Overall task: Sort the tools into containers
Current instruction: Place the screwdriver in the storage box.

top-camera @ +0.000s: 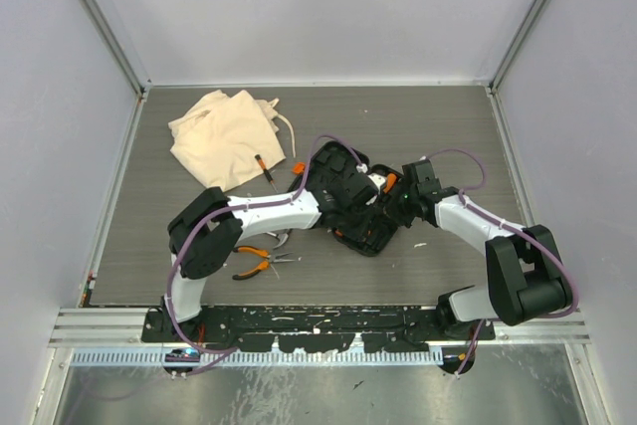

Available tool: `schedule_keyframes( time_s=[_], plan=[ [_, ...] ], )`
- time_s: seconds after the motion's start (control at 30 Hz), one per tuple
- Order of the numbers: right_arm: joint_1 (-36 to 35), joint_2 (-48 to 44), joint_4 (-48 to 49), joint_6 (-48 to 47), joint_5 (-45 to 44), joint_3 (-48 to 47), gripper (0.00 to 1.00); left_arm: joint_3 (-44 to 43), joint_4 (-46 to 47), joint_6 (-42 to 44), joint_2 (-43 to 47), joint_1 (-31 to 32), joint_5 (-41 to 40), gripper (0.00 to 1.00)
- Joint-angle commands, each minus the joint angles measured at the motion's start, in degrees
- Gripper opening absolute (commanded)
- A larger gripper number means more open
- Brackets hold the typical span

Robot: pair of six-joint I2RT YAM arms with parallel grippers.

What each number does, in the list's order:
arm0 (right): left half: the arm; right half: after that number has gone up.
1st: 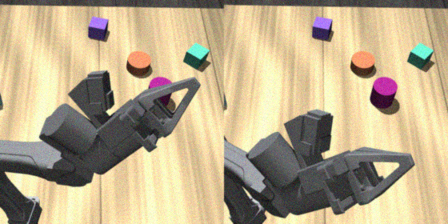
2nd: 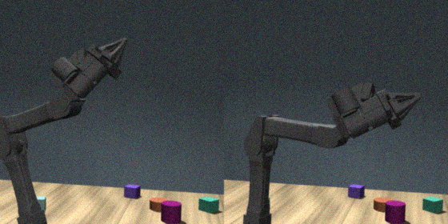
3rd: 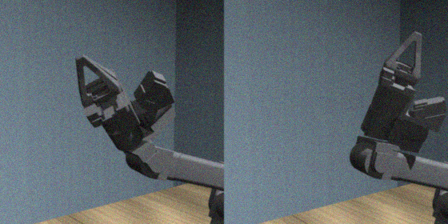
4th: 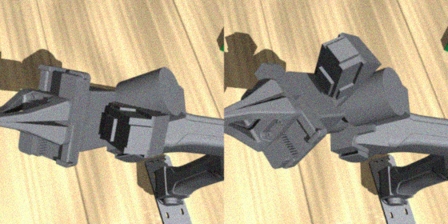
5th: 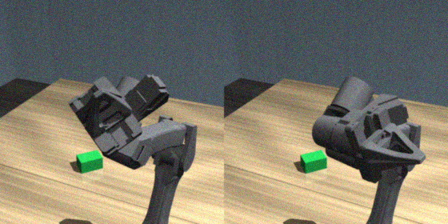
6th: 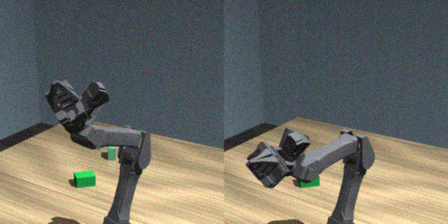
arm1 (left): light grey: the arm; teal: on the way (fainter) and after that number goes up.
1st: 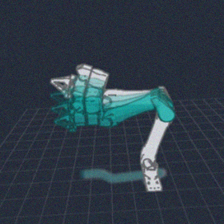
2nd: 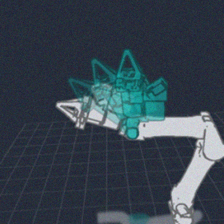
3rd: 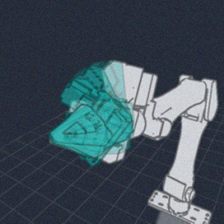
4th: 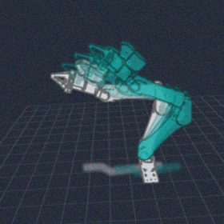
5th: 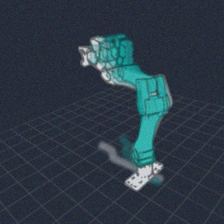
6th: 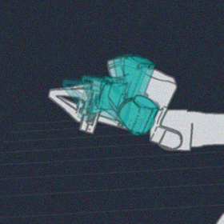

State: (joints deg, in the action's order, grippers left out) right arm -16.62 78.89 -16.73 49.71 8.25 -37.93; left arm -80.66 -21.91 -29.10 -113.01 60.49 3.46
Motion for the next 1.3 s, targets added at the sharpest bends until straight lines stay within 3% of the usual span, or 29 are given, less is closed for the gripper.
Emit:
schedule_keyframes(
  time_s=[0.0, 0.33, 1.27],
  plan=[
    [0.2, 0.9, 1.2, -0.3, -1.1, 1.1, 0.03, 0.4, -5.1, 0.0, 2.6, 1.2, 0.2, 0.1],
    [0.1, 0.9, 1.4, -0.2, -1.3, 1.4, 0.03, 0.6, -6.6, 0.4, 1.8, 1.6, -0.2, 0.03],
    [0.2, 1.9, 2.0, 0.2, -1.1, 3.9, 0.02, -2.6, -15.9, -0.9, -6.3, 3.9, -1.8, 0.0]
  ],
)
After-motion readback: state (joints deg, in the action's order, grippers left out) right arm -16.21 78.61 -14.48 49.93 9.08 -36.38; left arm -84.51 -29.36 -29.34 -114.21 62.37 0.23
